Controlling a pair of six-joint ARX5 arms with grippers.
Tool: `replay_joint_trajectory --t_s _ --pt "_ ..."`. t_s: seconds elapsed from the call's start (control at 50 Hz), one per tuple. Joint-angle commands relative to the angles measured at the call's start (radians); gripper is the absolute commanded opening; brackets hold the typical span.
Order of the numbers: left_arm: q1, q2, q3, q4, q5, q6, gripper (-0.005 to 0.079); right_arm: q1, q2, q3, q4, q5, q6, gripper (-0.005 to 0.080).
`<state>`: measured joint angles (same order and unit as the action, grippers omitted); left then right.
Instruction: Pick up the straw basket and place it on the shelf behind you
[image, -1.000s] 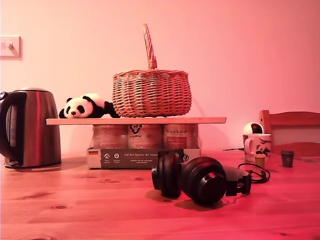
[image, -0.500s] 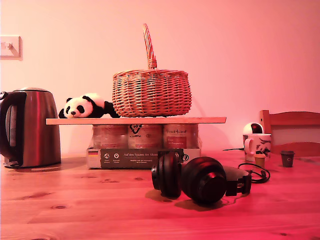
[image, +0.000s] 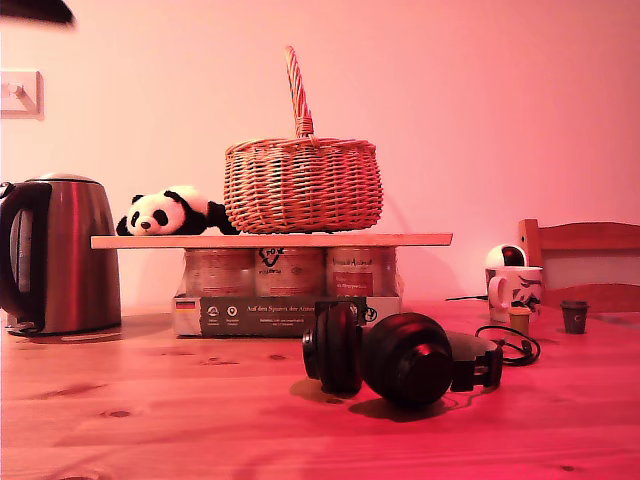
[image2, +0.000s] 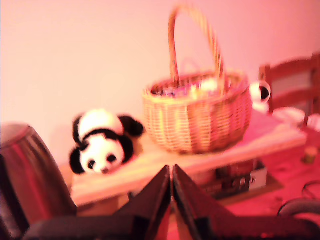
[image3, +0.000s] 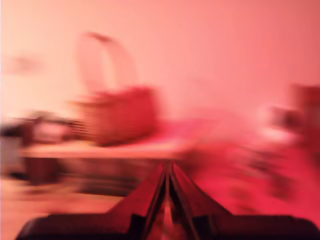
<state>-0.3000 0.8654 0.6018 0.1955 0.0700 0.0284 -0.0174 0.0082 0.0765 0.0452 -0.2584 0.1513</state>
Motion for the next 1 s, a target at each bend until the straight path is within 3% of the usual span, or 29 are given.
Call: replay_joint_trajectory --t_s 0.0,0.2,0.44,0.98 --pt "0.003 0.015 -0.022 0.044 0.000 -0.003 -0.0019 0.004 -0.006 0.035 -0.016 0.042 -0.035 -0.0012" --pt "0.003 0.071 -0.032 0.129 0.004 -0.003 -0.0019 0.004 -0.006 0.038 -0.021 0.056 -0.050 -0.0012" --pt "0.003 0.061 -0.085 0.130 0.027 -0.023 -0.0019 0.004 -0.006 0.038 -0.056 0.055 -0.047 -0.0011" --pt "0.003 -0.135 -0.176 0.092 0.027 -0.032 -0.0019 0.004 -0.006 0.038 -0.446 0.056 -0.047 -0.0011"
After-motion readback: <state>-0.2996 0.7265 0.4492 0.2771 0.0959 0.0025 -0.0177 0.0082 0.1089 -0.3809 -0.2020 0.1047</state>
